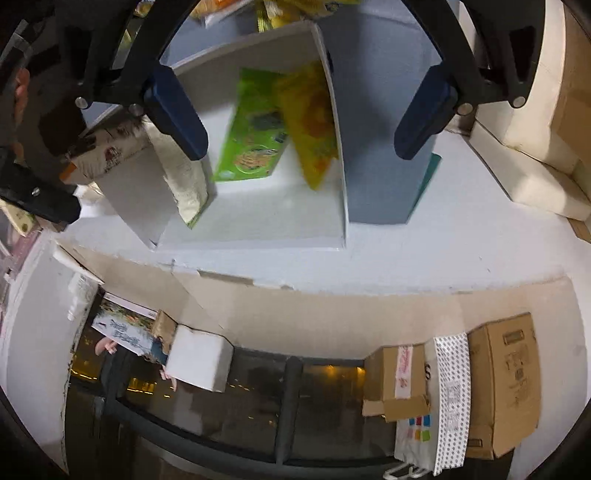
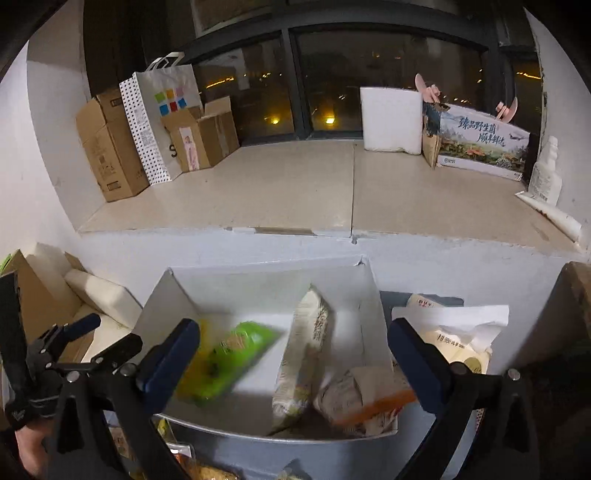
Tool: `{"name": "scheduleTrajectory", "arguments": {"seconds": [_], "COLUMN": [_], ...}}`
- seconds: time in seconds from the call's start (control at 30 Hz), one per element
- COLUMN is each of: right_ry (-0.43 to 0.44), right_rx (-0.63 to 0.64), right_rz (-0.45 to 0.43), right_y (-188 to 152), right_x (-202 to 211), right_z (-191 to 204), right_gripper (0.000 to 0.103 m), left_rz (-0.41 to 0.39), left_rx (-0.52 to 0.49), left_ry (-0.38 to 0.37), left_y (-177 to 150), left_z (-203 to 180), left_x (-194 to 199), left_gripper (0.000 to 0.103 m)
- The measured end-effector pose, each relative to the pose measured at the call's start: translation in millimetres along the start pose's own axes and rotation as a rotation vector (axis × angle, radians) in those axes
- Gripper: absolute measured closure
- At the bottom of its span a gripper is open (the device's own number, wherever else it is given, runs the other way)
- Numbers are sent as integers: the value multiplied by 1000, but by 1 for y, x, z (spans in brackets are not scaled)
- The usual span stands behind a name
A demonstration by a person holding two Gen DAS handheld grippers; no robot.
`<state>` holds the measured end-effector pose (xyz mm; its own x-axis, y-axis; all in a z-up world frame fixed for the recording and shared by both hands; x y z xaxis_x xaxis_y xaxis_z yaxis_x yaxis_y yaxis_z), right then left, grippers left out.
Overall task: Organize snacks
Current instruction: 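Drop the yellow bag and white cracker bag into the white box, then grasp the orange cake bar with the left gripper while the right grasps a black chip bag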
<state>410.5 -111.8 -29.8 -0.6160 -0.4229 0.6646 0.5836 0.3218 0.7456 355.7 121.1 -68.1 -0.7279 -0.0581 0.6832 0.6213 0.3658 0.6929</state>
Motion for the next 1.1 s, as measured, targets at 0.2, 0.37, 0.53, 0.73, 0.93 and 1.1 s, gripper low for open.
{"name": "scheduleTrajectory", "arguments": {"seconds": [0.2,0.37,0.53,0.73,0.93,1.1], "right_ry": [19,82,106,94,107,103], "right_rx": [-5,-22,-1,17,-28,-70], "right_rz": [-66,-164,-222,-245,-168,-86], "right_y": [-8,-19,-58,-129,-206,-246], "right_x": [24,77,128,174,184,171], "right_z": [9,15,25,37,44,41], "right_gripper": [0,0,0,0,0,0], "left_rz": [-14,-61,-103,-113,-74,-69], "left_rx": [-6,-37,-62,-74,-7,1], "left_ry": [-19,-80,-126,-165,-179,-196], "left_y": [-6,-22,-61,-132,-195,-212], "left_z": [2,-2,-2,3,17,15], "left_x": [23,73,131,176,198,205], "left_gripper": [0,0,0,0,0,0]}}
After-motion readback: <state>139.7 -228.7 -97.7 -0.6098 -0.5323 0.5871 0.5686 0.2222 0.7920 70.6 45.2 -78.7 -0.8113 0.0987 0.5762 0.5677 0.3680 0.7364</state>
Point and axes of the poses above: each gripper's, at about its wrist camera, not at the fingertips, and x roughly against the way its jaws point, z to its left, y to its top, the point moved 4 cm from there along -x, roughly the way its jaws point, and after that the axes turned 8 degrees about x, right-handed, at the moved point
